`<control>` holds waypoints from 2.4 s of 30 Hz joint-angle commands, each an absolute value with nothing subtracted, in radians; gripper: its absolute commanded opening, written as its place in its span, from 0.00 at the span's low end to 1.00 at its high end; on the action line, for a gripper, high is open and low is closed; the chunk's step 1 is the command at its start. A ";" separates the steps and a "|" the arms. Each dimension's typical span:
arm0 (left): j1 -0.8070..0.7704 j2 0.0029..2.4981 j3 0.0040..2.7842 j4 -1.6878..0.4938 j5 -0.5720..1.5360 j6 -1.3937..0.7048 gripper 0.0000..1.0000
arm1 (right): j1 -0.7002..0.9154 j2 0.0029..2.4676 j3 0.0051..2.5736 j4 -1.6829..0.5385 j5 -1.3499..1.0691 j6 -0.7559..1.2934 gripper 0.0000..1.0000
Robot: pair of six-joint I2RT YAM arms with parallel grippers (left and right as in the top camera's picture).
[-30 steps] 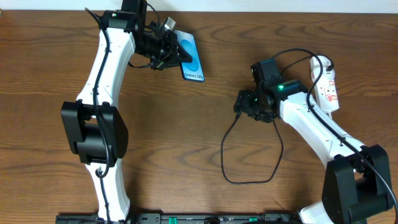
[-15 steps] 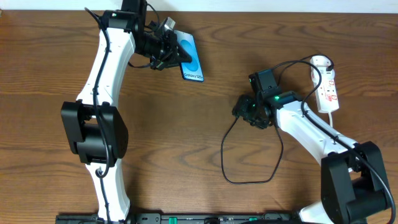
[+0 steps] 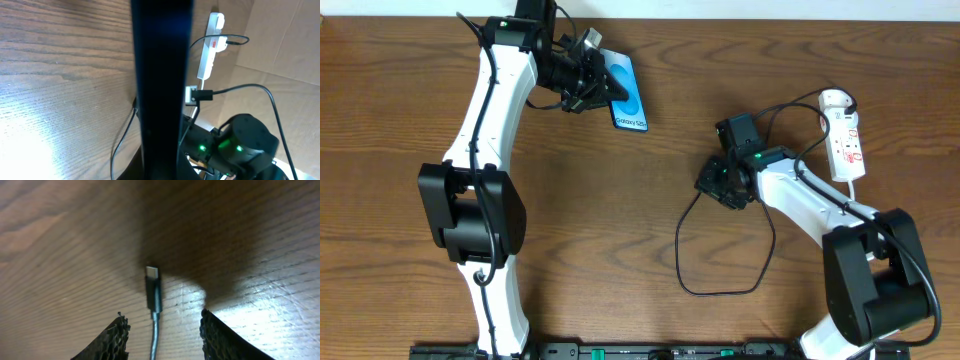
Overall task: Plug charger to phone and switch on socket
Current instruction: 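Lower the right gripper onto the black cable's USB-C end, then lift the USB-C plug with the right gripper toward the phone's bottom port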
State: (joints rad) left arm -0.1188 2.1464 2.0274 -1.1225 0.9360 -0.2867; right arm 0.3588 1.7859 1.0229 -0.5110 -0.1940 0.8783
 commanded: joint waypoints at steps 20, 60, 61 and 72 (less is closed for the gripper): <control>-0.119 2.109 2.033 -1.126 0.956 -0.263 0.07 | 0.376 1.838 1.018 -0.495 -0.192 0.913 0.28; -0.119 2.109 2.033 -1.132 1.020 -0.267 0.07 | 0.380 1.853 1.020 -0.405 -0.255 0.862 0.01; -0.119 2.109 2.033 -1.112 1.079 -0.250 0.07 | 0.374 1.849 1.021 -0.392 -0.289 0.856 0.01; -0.119 2.109 2.033 -0.776 1.548 -0.200 0.07 | 0.245 1.619 1.021 -0.325 -0.737 0.569 0.01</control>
State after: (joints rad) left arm -0.1196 2.1464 2.0254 -0.8154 1.3411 -0.2276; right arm 0.2871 1.7382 1.0210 -0.3313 -0.5251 0.7349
